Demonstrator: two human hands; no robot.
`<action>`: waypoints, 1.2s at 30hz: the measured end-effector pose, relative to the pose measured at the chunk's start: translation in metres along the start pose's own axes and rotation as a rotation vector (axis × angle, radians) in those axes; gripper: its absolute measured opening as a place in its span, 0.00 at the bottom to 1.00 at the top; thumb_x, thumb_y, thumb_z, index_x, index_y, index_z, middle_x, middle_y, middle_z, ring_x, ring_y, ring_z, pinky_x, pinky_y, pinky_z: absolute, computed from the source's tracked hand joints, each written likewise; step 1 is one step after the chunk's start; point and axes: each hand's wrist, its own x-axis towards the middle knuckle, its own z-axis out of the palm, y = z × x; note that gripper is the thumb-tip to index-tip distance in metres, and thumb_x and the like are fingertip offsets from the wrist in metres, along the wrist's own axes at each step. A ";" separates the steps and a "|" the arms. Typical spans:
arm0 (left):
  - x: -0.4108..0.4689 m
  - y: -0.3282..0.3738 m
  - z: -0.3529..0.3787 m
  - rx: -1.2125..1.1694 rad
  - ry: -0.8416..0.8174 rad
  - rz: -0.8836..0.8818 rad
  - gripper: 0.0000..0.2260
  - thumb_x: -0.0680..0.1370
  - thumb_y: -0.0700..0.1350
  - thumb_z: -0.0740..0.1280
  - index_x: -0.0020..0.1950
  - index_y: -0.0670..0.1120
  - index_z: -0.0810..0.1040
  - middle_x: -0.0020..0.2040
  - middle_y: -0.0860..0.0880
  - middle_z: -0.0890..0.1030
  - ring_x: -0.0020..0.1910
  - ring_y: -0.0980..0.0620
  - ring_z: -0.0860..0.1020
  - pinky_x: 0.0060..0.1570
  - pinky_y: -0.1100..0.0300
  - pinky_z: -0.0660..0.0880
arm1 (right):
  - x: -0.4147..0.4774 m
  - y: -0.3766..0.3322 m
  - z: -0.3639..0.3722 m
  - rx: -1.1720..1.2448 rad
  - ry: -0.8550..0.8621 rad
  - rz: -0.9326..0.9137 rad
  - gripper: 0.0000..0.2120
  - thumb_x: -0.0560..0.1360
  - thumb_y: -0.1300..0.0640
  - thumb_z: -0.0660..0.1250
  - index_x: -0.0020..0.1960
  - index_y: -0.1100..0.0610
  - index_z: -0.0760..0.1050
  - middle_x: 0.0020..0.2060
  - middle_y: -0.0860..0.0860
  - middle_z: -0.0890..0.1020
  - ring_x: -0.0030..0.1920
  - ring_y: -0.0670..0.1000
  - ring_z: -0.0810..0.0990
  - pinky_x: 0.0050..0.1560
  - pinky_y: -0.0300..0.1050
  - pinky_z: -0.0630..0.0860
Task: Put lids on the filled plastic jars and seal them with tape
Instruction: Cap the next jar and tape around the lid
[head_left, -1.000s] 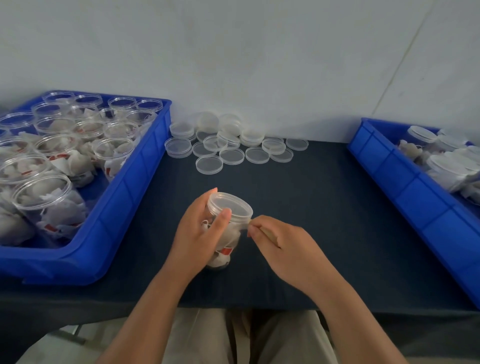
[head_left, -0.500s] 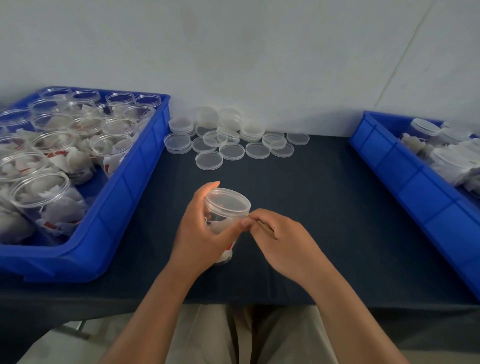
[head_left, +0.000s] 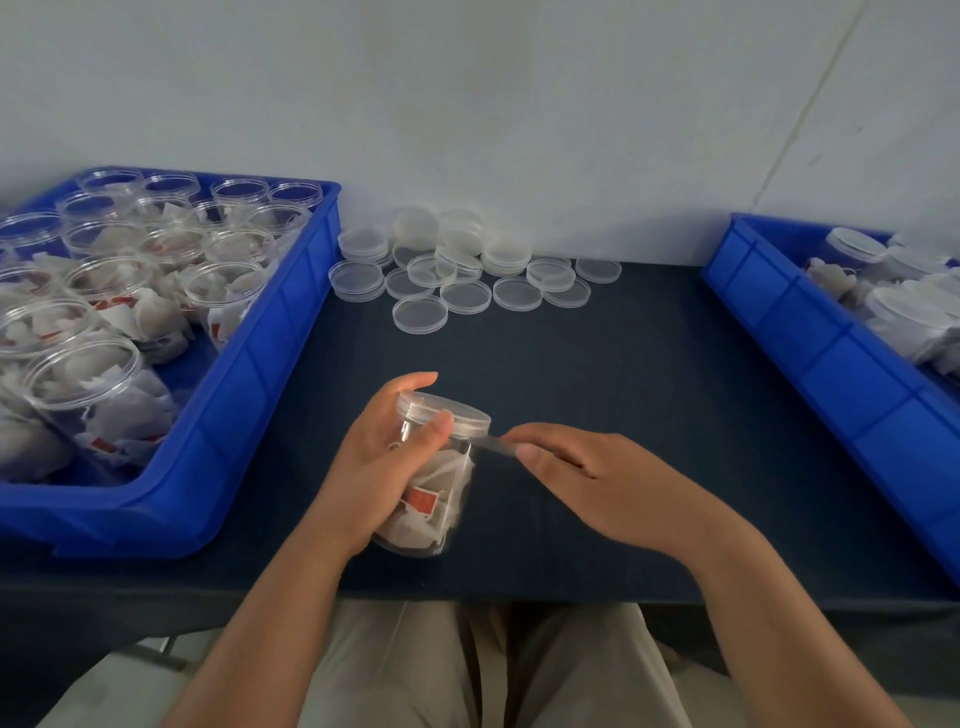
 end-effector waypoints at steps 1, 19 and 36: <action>-0.001 -0.001 -0.003 -0.043 -0.020 -0.028 0.26 0.69 0.71 0.70 0.67 0.70 0.75 0.58 0.70 0.81 0.56 0.65 0.82 0.44 0.73 0.78 | 0.000 0.002 -0.003 -0.013 0.001 0.011 0.25 0.78 0.24 0.48 0.71 0.27 0.67 0.61 0.27 0.77 0.61 0.35 0.76 0.61 0.41 0.73; 0.013 -0.017 0.004 -0.032 -0.065 -0.005 0.22 0.73 0.67 0.61 0.62 0.62 0.83 0.57 0.60 0.85 0.56 0.59 0.84 0.49 0.66 0.80 | 0.010 -0.001 0.014 0.049 0.127 -0.007 0.18 0.81 0.28 0.53 0.70 0.24 0.67 0.55 0.19 0.74 0.60 0.33 0.76 0.57 0.37 0.73; -0.013 0.003 0.033 0.337 0.271 -0.020 0.44 0.65 0.81 0.62 0.78 0.65 0.62 0.55 0.72 0.75 0.55 0.70 0.77 0.48 0.70 0.71 | -0.004 -0.019 0.041 -0.001 0.268 0.012 0.23 0.81 0.29 0.53 0.73 0.34 0.67 0.45 0.37 0.82 0.43 0.38 0.81 0.39 0.36 0.75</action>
